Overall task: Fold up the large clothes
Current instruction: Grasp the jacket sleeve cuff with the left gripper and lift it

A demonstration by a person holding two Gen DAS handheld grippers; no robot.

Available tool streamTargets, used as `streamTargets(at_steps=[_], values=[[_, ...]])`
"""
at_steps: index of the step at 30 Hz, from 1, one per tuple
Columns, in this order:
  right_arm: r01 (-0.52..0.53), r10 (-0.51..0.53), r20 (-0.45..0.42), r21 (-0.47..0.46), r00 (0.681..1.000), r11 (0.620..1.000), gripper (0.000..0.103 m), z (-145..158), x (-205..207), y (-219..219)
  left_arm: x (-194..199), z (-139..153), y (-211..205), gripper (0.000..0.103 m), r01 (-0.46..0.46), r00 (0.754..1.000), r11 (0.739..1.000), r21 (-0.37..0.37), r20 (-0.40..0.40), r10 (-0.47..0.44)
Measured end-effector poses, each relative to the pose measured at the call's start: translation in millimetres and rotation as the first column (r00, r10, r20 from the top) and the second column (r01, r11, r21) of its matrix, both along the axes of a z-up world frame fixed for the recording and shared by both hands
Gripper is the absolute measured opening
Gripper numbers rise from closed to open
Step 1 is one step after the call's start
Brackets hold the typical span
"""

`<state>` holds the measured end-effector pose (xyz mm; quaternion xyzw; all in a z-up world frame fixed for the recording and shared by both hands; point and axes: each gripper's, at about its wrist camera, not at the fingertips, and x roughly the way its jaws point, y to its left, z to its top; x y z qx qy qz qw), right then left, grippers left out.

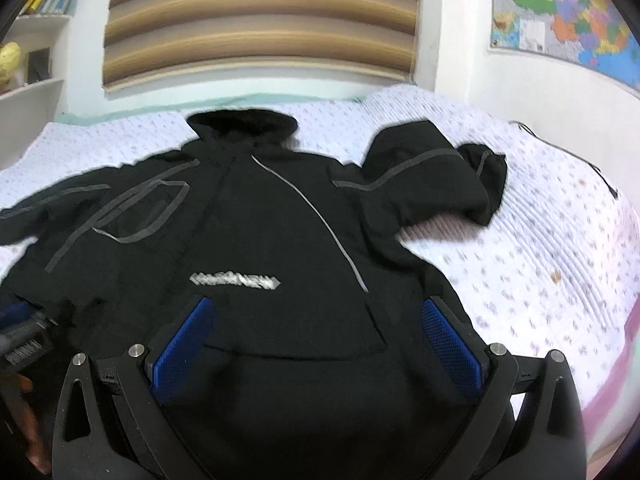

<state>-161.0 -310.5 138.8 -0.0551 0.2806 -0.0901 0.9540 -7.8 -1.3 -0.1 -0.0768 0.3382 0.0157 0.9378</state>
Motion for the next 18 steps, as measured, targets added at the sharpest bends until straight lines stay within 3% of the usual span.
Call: streamTargets(at_steps=[2,5,6,9,13,18], values=[[-0.036,0.036,0.004,0.027,0.999,0.999,0.103,14.8,2.7,10.1,-0.3,3.1,2.7,0.097,0.005,1.0,1.0,-0.015,-0.004,-0.005],[-0.081,0.082,-0.013,0.039,0.997,0.996,0.103,35.8,14.9,30.8,-8.9,32.2,5.6,0.097,0.037,0.999,0.998,-0.045,0.013,-0.036],[-0.089,0.089,-0.014,0.035,0.996,0.995,0.103,42.9,21.0,39.0,-17.8,55.5,7.2,0.097,0.045,0.998,0.999,0.004,0.051,-0.045],[-0.135,0.137,-0.016,0.09,0.99,0.987,0.103,53.5,42.4,59.6,-23.5,100.4,28.7,0.097,0.06,0.995,0.997,0.046,0.075,-0.063],[-0.248,0.254,-0.021,0.153,0.967,0.957,0.103,47.7,78.7,89.6,0.8,134.1,96.1,0.097,0.069,0.998,0.997,0.038,-0.005,-0.069],[-0.282,0.285,0.004,0.144,0.959,0.949,0.103,5.6,122.1,121.0,36.2,120.4,223.6,0.097,-0.134,0.988,0.991,0.018,-0.077,0.135]])
